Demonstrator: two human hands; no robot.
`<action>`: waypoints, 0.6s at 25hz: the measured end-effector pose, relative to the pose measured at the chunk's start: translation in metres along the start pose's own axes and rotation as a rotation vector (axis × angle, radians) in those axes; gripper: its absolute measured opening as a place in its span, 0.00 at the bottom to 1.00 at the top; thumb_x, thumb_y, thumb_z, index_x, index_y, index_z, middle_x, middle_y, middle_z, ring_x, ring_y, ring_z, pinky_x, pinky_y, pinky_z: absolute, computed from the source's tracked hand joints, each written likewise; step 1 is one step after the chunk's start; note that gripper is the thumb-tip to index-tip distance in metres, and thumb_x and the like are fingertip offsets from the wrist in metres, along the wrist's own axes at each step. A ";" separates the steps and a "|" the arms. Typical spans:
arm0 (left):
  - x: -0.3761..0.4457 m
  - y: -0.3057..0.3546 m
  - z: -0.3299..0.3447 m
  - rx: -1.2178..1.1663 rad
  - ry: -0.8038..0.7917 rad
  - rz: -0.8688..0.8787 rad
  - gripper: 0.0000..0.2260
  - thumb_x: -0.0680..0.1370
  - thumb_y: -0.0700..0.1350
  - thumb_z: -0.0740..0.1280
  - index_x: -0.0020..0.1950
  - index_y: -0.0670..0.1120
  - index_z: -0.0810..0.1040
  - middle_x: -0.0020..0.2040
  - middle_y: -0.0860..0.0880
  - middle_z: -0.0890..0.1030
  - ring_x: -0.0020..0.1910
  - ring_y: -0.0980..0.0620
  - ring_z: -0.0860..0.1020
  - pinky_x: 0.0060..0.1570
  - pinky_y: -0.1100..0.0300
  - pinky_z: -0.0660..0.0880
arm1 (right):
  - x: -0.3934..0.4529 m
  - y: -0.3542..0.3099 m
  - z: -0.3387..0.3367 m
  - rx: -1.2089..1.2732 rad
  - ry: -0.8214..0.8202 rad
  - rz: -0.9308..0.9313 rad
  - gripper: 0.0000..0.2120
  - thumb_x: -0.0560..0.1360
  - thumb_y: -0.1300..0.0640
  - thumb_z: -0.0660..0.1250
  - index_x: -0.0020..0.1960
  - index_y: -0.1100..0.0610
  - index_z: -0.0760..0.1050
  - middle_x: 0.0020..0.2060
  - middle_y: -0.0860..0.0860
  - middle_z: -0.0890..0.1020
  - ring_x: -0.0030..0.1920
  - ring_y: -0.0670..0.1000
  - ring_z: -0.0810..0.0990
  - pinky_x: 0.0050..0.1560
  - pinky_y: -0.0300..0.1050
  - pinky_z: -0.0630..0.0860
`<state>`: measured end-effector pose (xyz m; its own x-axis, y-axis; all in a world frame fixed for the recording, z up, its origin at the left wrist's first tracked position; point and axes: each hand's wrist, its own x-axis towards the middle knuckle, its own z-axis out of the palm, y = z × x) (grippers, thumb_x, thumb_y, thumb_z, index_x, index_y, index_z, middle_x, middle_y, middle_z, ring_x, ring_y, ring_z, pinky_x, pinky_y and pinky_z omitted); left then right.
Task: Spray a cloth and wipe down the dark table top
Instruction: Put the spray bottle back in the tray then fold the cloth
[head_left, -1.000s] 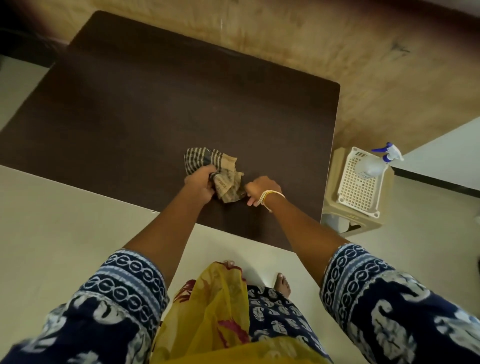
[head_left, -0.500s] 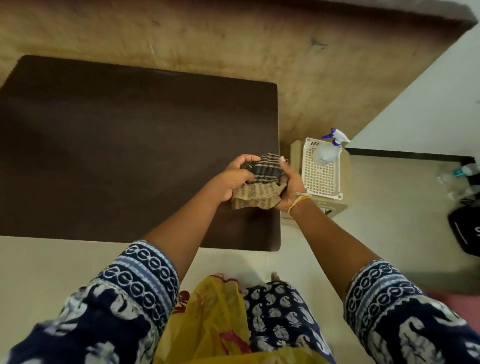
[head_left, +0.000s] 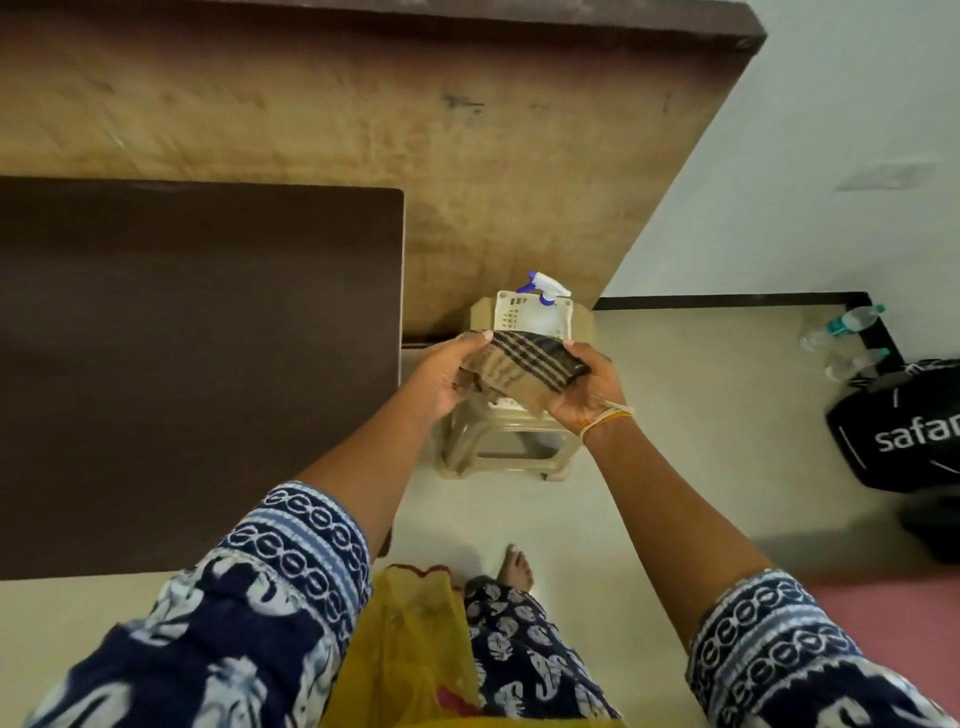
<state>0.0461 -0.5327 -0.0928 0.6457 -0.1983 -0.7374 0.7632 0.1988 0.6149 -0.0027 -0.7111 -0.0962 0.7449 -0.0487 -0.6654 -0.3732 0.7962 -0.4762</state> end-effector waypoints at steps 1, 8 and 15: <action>0.004 0.000 0.016 -0.007 0.019 0.014 0.06 0.73 0.43 0.74 0.47 0.46 0.80 0.39 0.48 0.84 0.40 0.50 0.81 0.40 0.58 0.77 | 0.001 -0.011 -0.010 0.012 -0.024 0.036 0.28 0.74 0.54 0.70 0.71 0.60 0.69 0.62 0.63 0.77 0.63 0.64 0.76 0.65 0.64 0.71; 0.032 0.010 0.079 0.245 -0.036 -0.039 0.18 0.72 0.41 0.75 0.61 0.42 0.79 0.54 0.39 0.84 0.50 0.43 0.83 0.55 0.46 0.79 | 0.014 -0.083 -0.065 0.115 0.002 0.163 0.32 0.70 0.49 0.74 0.68 0.62 0.69 0.64 0.63 0.75 0.64 0.64 0.75 0.68 0.64 0.68; 0.061 0.019 0.088 0.392 -0.058 -0.199 0.19 0.70 0.36 0.75 0.60 0.40 0.79 0.51 0.40 0.84 0.44 0.45 0.85 0.40 0.51 0.83 | 0.043 -0.104 -0.066 -0.336 0.058 0.207 0.13 0.76 0.61 0.68 0.59 0.61 0.75 0.51 0.59 0.82 0.53 0.59 0.80 0.51 0.56 0.80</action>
<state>0.1021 -0.6259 -0.1018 0.4774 -0.2513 -0.8420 0.8172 -0.2252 0.5306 0.0314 -0.8353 -0.1130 0.6060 0.0499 -0.7939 -0.6793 0.5518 -0.4838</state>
